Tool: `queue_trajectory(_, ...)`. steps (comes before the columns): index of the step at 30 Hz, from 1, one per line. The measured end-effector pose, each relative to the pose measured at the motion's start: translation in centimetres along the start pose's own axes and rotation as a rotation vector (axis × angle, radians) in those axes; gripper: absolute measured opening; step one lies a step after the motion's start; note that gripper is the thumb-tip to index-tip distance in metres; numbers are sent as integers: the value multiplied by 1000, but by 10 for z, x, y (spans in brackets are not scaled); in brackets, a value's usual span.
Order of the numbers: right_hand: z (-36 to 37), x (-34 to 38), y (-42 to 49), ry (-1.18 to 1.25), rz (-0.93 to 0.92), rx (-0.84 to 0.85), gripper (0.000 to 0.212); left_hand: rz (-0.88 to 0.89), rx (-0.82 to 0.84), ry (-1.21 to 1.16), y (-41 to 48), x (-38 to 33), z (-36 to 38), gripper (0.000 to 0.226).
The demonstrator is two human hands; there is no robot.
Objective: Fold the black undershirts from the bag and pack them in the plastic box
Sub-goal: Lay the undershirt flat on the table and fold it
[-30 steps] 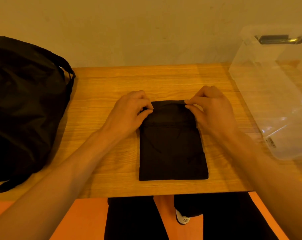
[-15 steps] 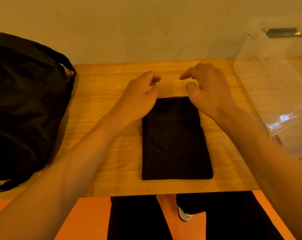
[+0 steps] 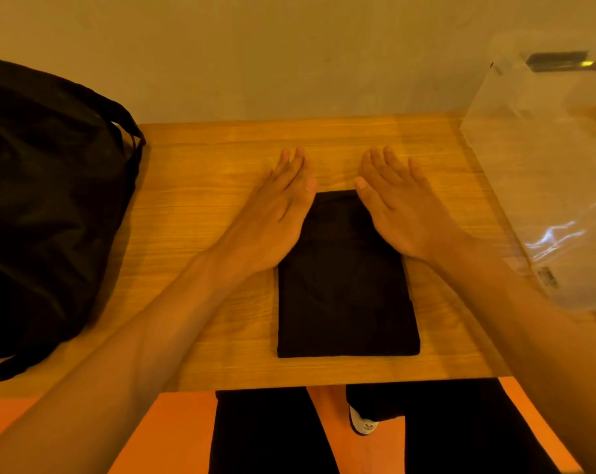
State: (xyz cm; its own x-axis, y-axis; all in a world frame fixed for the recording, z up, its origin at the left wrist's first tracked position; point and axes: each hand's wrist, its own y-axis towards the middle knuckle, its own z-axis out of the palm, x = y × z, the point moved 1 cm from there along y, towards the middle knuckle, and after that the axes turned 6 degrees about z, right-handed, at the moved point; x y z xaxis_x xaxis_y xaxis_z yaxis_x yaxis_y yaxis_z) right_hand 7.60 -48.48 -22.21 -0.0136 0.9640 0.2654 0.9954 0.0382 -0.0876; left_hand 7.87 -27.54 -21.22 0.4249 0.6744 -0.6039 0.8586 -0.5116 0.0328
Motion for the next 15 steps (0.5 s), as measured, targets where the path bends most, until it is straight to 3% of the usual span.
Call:
queue_trajectory(3, -10, 8, -13, -38, -87, -131, 78, 79, -88, 75, -13, -8, 1, 68)
queue_trajectory(6, 1, 15, -25, -123, -135, -63, 82, 69, 62, 295, -23, -8, 16, 82)
queue_trajectory(9, 15, 2, -29, -92, -67, 7, 83, 45, 116, 395, -28, 0, 22, 87)
queue_trajectory(13, 12, -22, -32, -47, -16, 8, 87, 8, 76, 230, -33, 0, 13, 77)
queue_trajectory(15, 6, -26, -34, 24, -6, -8, 88, 21, -26, 64, -39, -8, 5, 69)
